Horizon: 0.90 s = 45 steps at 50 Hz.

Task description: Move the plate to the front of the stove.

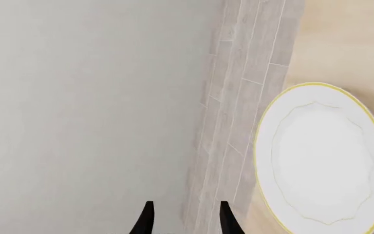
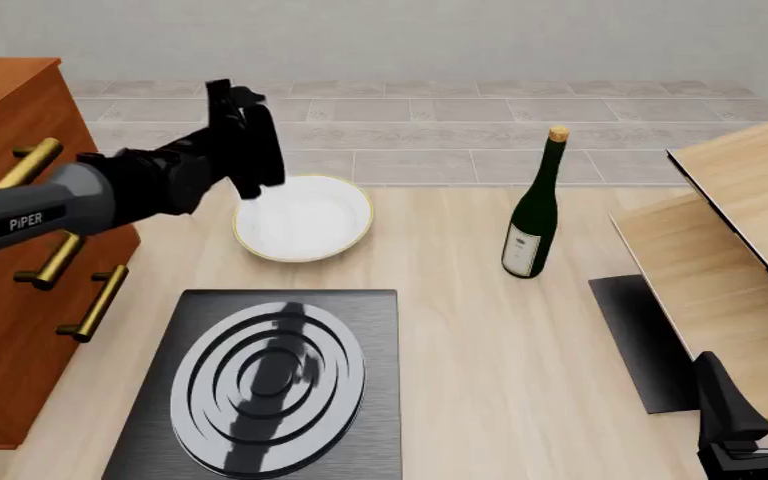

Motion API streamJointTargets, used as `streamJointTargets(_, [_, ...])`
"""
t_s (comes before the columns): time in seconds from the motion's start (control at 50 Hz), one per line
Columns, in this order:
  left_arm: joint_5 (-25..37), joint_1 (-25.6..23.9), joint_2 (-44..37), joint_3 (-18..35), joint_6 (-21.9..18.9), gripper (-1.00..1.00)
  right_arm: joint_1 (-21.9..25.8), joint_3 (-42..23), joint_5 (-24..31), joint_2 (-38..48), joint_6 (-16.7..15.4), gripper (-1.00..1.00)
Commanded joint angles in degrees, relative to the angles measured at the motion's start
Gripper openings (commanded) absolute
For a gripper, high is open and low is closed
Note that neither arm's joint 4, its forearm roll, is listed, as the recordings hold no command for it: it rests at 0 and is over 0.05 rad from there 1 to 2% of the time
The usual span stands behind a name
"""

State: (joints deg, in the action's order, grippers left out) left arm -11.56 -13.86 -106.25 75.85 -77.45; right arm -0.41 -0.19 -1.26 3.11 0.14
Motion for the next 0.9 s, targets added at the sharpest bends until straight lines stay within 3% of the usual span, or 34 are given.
streamJointTargets(0.02, [-1.4, 0.4, 1.2, -0.3, 1.0, 1.00, 0.0, 0.0, 0.0, 0.0, 0.0, 1.00])
streamJointTargets(0.9, [-10.5, 0.6, 4.5, -3.8, 4.3, 1.00, -0.2, 0.0, 0.1, -0.1, 0.3, 1.00])
